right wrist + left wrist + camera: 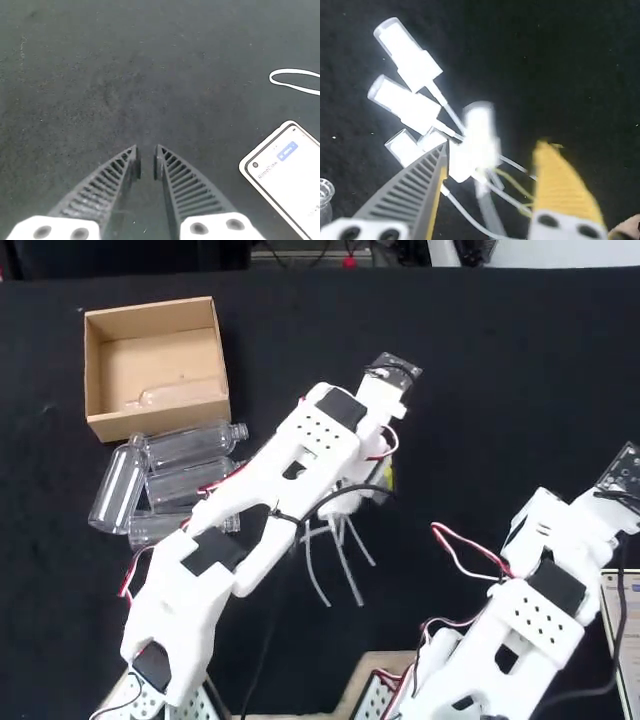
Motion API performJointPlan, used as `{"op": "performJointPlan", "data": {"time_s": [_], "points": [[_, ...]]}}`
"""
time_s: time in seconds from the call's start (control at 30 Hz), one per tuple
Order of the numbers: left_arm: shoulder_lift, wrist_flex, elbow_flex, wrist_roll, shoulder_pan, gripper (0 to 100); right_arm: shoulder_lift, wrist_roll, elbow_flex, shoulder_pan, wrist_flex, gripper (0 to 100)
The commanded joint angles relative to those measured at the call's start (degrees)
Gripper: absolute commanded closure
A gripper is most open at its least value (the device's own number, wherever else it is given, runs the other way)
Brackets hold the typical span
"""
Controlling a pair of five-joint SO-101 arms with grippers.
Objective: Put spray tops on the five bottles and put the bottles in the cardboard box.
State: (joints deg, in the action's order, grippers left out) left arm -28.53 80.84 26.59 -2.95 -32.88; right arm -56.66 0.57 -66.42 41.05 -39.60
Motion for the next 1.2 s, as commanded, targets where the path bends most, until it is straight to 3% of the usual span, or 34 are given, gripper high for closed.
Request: {"op": "performJointPlan", "data": {"time_s": [0.0, 0.13, 0.3, 0.47, 0.6, 0.87, 0.97, 1.17], "points": [[3.7, 1.1, 4.6, 0.1, 0.9, 71, -1.3, -0.2, 0.1, 1.0, 0.2, 93.8], [5.5, 5.7, 9.7, 0.2, 2.1, 71, -1.3, -0.2, 0.1, 0.9, 0.1, 93.8], [9.1, 17.5, 22.6, 0.3, 6.5, 71, -1.3, -0.2, 0.3, 0.8, 0.0, 93.8], [13.7, 20.0, 31.6, 6.1, 21.1, 71, -1.3, -0.1, 0.6, -3.5, -0.3, 93.8], [15.0, 19.3, 32.0, 5.9, 33.6, 71, -1.3, -0.1, 0.3, -9.3, -0.3, 93.8], [3.3, 9.3, 29.8, -3.3, 48.0, 70, -1.3, -0.1, -1.9, -18.2, -1.5, 93.8], [-1.4, 5.8, 31.0, -8.7, 49.1, 70, -1.3, -0.1, -5.3, -20.7, -0.4, 93.8], [-11.1, 2.5, 36.4, -26.3, 47.5, 70, -1.3, -0.1, -9.5, -21.9, 2.5, 93.8]]}}
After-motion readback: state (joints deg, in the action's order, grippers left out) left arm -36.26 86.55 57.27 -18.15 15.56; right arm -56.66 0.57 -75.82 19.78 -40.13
